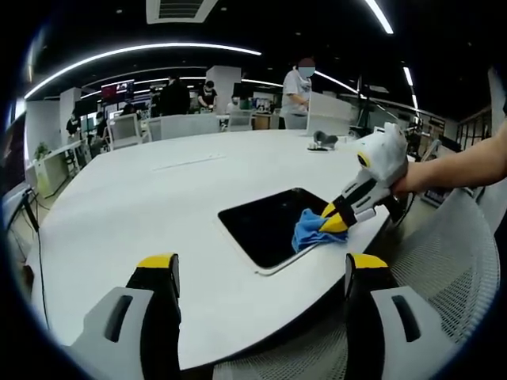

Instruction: Wipe the mirror surface with the cleaning cloth until all visible marks leave the cleaned area.

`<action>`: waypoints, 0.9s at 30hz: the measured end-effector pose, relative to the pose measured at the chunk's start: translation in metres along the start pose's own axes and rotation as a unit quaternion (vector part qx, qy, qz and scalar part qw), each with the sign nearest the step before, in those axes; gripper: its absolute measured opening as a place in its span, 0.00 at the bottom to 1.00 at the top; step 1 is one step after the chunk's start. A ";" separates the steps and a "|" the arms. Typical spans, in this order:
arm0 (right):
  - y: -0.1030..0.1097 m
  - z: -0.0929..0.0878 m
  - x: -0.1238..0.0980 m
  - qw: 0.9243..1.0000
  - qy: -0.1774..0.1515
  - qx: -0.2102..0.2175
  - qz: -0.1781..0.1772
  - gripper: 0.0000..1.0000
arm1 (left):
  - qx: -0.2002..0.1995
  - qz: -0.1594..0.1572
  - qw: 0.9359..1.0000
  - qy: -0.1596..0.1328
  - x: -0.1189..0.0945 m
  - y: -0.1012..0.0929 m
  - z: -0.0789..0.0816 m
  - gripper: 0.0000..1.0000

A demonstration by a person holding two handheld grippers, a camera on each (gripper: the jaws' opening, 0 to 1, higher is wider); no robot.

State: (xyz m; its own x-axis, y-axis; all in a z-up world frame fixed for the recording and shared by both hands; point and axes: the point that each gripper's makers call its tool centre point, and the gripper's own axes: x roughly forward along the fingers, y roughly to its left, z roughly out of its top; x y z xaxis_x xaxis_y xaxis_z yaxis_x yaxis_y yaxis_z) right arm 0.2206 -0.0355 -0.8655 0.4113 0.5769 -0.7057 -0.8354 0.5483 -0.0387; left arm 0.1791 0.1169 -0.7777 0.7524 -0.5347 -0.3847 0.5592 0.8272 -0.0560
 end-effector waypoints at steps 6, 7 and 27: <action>-0.002 0.002 0.000 1.000 -0.005 0.005 0.003 0.00 | 0.002 0.003 1.000 -0.006 0.000 0.001 0.002 0.86; -0.003 0.002 0.001 1.000 -0.006 0.005 0.004 0.00 | 0.002 0.003 1.000 -0.005 0.000 0.000 0.002 0.86; -0.053 0.019 0.022 1.000 -0.007 0.014 -0.020 0.00 | 0.005 0.006 1.000 -0.005 0.000 0.002 0.001 0.85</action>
State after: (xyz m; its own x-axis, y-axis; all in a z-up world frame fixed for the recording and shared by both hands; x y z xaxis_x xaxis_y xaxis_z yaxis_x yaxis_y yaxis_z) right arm 0.2806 -0.0405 -0.8655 0.4493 0.5625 -0.6941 -0.8075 0.5880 -0.0462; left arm 0.1803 0.1183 -0.7762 0.7621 -0.5267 -0.3766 0.5536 0.8317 -0.0428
